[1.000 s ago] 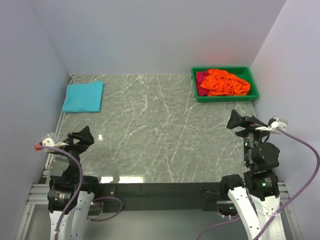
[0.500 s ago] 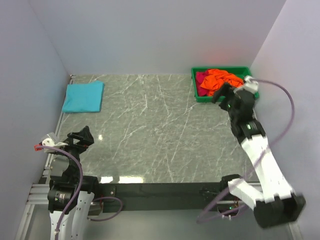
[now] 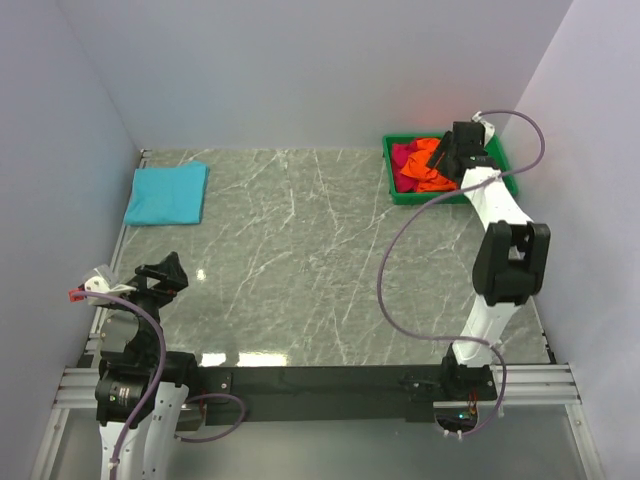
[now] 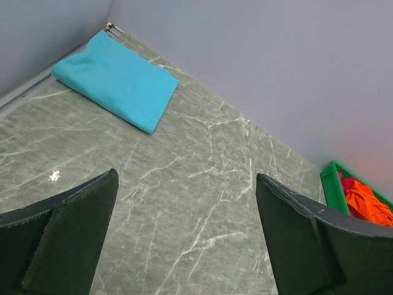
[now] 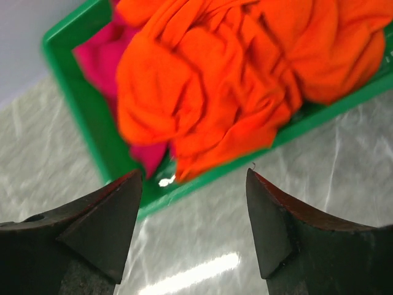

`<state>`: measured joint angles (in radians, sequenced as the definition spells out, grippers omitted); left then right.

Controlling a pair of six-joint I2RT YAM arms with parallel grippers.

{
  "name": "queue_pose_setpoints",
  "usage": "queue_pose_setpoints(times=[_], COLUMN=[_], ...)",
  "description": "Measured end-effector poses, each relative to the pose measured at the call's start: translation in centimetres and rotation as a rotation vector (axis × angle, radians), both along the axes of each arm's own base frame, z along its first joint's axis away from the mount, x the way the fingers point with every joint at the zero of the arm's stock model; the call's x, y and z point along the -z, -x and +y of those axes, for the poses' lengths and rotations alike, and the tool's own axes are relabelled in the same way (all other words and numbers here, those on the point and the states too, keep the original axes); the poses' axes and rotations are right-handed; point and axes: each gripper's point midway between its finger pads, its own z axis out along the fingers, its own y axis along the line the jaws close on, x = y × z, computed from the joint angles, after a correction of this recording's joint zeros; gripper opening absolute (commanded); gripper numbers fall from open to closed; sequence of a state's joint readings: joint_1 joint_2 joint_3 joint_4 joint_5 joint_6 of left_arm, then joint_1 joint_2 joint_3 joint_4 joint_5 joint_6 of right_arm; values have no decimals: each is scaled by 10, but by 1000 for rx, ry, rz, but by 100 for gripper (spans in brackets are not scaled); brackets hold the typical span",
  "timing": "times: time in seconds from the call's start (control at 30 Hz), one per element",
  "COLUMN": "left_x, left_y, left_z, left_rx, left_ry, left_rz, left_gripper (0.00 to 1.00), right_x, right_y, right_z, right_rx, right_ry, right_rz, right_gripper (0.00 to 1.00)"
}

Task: Fold and stack the t-shirts
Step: Grab the tshirt from the pile

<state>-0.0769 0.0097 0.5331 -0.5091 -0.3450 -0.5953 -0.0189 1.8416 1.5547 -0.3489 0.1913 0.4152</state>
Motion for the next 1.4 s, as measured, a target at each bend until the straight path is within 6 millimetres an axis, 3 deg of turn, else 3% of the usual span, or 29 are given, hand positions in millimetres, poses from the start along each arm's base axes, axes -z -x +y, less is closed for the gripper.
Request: queue_pose_setpoints(times=[0.2,0.43,0.57,0.6,0.7,0.83,0.97,1.07,1.17,1.27,1.4], left_x=[0,0,1,1,1,1,1,1,1,1,1], left_y=[0,0,0,0,0,0,0,-1,-1,-1,-1], left_z=[0,-1,-1,0,0,-1,-2,-3,-4,-4,-4], left_rx=[0,4,4,3,3,8,13,20,23,27,27], left_ry=[0,-1,-1,-1,-1,-4,-5,-6,-8,-8,-8], left_rz=[1,2,4,4,4,5,5,5,5,4,4], left_gripper=[99,99,99,100,99,99,99,99,99,99,99], right_x=[31,69,92,96,100,86,41,-21,-99,-174,-227], right_y=[-40,-66,-70,-70,-67,-63,-54,-47,-32,-4,28], right_z=[-36,-49,-50,-50,-51,-50,-44,-29,7,63,118], right_rx=[60,64,52,53,44,39,39,15,-51,-165,-296], right_ry=[4,0,-8,-9,-7,3,35,75,107,124,106], right_rz=[50,99,143,149,167,148,94,-4,-143,-288,-406], right_gripper=[72,60,37,19,1,0,0,0,0,0,0])
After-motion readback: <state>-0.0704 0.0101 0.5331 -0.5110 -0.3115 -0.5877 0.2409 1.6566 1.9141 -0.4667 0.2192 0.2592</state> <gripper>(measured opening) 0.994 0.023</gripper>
